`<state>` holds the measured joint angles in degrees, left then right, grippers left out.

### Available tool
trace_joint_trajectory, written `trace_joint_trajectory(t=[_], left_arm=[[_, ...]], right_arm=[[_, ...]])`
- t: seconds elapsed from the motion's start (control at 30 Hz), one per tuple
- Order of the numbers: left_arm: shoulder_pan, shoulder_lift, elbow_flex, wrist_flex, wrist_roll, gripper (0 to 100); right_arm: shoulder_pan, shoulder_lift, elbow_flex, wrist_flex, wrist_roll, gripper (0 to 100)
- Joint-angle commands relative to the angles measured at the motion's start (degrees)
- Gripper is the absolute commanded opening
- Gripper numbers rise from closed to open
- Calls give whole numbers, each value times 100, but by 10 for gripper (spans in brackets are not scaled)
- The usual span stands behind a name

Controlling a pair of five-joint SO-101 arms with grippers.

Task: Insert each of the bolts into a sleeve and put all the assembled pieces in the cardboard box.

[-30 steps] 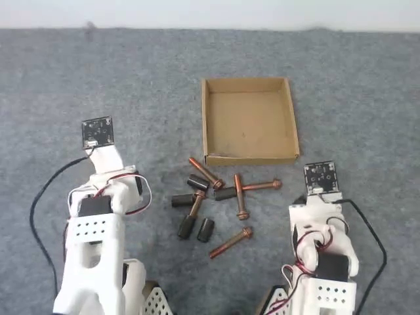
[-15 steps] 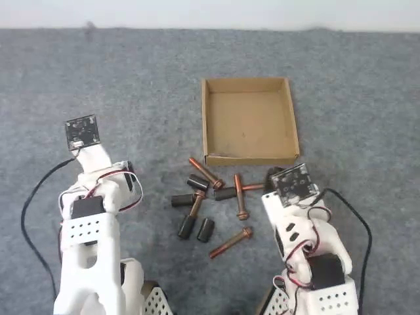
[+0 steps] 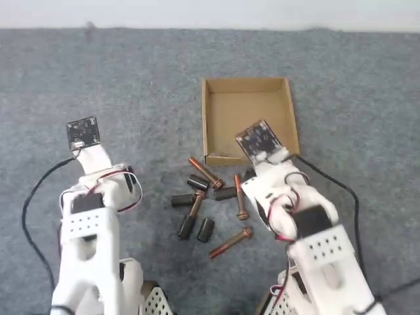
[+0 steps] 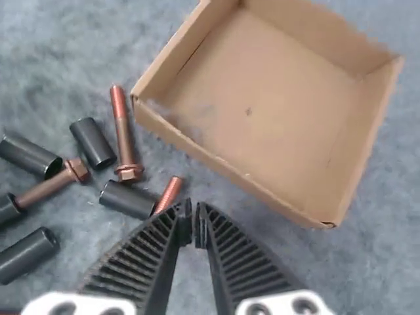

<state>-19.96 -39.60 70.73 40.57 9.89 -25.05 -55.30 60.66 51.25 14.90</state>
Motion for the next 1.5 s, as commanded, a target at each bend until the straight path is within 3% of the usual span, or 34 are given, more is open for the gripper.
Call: trace_joint_trajectory(t=[0.0, 0.2, 0.4, 0.57, 0.93, 1.47], left_arm=[[-158, 791, -752, 88, 70, 137], [-149, 1582, -1349, 404, 62, 137], [-141, 1609, -1376, 413, 53, 137], [-141, 1626, -1402, 387, 53, 137], [-141, 1618, -1411, 378, -290, 137], [-132, 1609, -1402, 387, -308, 137]], right_arm=[[-233, 479, -484, -119, 158, 6], [-787, 1358, -738, -119, 976, 9], [-857, 2431, -1081, -347, 1310, 151], [-1077, 3125, -1090, -857, 1363, 123], [-1341, 3284, -1055, -866, 3358, 121], [-1332, 4523, -1090, -1244, 4018, 123]])
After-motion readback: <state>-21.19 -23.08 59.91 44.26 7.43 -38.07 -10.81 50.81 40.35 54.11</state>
